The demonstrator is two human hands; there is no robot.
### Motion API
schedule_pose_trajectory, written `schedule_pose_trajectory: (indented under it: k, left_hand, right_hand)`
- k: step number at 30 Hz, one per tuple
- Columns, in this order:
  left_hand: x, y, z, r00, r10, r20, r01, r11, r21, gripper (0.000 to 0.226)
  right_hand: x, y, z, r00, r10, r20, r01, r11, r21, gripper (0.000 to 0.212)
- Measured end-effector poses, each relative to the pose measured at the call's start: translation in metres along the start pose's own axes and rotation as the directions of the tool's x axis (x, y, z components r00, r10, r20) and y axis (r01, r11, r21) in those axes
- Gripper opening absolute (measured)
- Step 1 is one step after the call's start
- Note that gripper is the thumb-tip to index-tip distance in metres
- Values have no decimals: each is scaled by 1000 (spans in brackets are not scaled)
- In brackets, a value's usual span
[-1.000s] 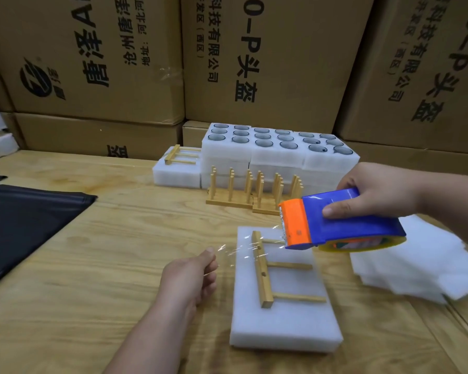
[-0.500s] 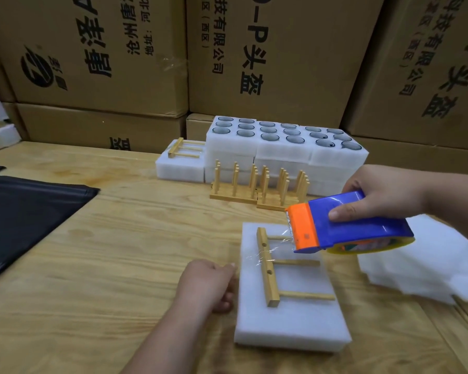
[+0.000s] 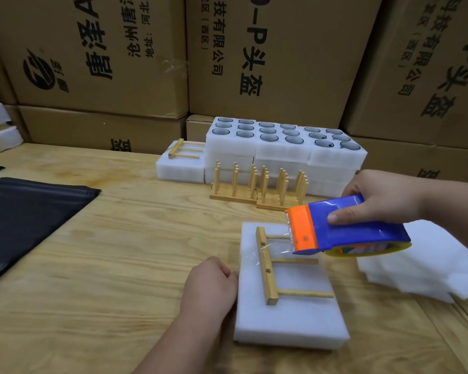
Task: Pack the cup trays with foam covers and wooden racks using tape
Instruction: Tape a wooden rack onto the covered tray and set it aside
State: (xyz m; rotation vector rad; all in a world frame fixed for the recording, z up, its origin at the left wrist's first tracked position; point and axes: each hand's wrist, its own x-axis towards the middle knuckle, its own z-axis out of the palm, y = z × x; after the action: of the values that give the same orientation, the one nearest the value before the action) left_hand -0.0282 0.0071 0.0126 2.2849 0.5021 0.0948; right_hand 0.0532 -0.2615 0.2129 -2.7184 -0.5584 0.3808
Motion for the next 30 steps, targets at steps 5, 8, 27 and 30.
schedule_pose_trajectory:
  k: [5, 8, 27, 30]
  left_hand:
    - [6, 9, -10, 997, -1, 77, 19, 973, -232, 9]
    - [-1, 29, -17, 988, 153, -25, -151, 904, -401, 34]
    - [-17, 84, 9, 820, 469, 329, -564, 762, 319, 110]
    - [-17, 84, 10, 818, 470, 332, -567, 755, 329, 109]
  right_hand:
    - [-3, 1, 2, 1000, 1, -10, -1, 1000, 5, 60]
    - [-6, 2, 5, 999, 3, -32, -3, 1000, -7, 63]
    - [-14, 31, 25, 997, 83, -2, -83, 994, 71, 64]
    - [-16, 41, 30, 996, 88, -2, -87, 992, 94, 64]
